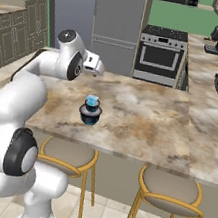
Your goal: Stack the yogurt containers by placing the smaller containers on top of the larger containers.
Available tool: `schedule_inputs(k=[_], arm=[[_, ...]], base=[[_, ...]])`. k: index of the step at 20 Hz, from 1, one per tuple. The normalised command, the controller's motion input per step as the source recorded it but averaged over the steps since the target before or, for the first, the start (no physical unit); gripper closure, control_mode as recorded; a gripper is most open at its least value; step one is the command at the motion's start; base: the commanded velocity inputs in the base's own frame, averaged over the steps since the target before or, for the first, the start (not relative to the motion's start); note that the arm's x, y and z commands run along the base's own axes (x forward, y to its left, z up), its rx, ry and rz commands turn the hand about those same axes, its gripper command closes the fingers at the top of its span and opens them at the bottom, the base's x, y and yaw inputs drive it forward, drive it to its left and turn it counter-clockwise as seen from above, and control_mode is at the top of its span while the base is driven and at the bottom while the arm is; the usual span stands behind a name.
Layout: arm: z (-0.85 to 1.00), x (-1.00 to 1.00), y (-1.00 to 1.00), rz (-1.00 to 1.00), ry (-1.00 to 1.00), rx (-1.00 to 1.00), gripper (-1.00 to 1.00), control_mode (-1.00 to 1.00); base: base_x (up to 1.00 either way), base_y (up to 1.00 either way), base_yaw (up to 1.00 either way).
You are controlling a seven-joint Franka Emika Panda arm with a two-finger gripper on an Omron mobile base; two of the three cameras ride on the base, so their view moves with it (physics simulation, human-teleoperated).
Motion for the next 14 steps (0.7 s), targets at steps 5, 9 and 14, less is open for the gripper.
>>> schedule_inputs(k=[5, 9, 14], arm=[[0.42, -0.95, 0.39, -0.07, -0.2, -0.19, -1.0, -1.0], [0.38, -1.0, 0.38, -0.15, -0.22, -0.18, -1.0, -1.0], [0.39, -0.97, 0.37, -0.16, -0.21, -0.12, -1.0, -1.0]], base=[[0.0, 0.0, 0.0], [0.0, 0.0, 0.0], [0.0, 0.0, 0.0]])
